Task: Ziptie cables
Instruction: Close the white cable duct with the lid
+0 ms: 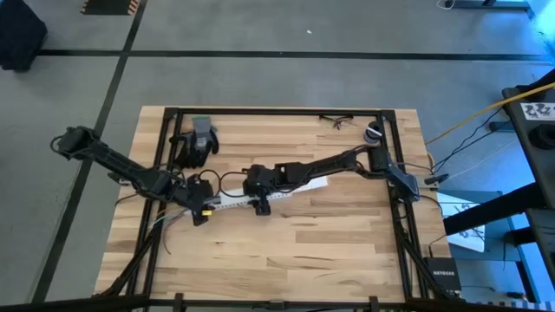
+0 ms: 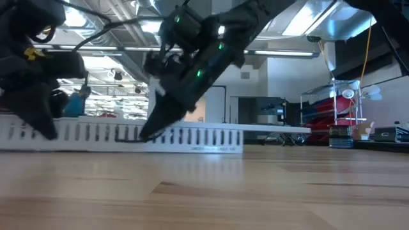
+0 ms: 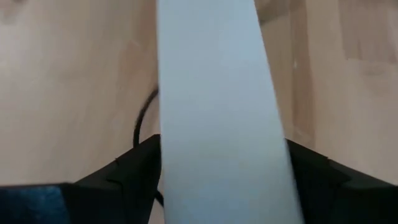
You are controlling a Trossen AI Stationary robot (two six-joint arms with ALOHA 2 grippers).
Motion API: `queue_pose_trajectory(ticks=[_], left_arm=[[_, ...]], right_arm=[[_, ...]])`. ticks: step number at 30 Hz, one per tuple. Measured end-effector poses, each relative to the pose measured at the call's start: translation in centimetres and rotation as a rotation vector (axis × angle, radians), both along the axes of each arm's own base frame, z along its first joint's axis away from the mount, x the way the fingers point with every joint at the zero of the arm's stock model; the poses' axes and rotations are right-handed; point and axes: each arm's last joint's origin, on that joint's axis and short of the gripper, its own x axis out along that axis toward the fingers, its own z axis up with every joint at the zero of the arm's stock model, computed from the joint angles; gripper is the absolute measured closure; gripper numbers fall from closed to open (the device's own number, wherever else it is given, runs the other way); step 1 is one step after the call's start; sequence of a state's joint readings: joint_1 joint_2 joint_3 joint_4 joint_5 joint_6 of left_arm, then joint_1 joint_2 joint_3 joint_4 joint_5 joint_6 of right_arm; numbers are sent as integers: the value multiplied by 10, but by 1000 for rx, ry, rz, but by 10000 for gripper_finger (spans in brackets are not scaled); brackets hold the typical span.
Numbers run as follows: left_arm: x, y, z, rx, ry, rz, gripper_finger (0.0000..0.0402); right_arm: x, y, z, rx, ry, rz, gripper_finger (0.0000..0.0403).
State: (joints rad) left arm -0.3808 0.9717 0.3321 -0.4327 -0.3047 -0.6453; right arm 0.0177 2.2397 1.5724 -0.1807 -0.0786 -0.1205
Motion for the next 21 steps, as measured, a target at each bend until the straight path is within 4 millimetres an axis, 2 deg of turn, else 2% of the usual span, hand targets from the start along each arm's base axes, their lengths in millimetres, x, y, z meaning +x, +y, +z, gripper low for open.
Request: queue_pose_trajectory(ticks=[4,10,15,21], left_arm=[[6,4,3,19,-49,-11,213],[11,7,5,35,-91,-2,204],[15,9,6,34,-124,12,202],[17,8,2,46,-102,13,201]], right_arm=[[-5,1,19,-7,-2,41,128],[-4,0,25,-26,-43,67,127],[10,1,18,-24,-172,79,126],[12,-3,3,-34,-148,91,129]])
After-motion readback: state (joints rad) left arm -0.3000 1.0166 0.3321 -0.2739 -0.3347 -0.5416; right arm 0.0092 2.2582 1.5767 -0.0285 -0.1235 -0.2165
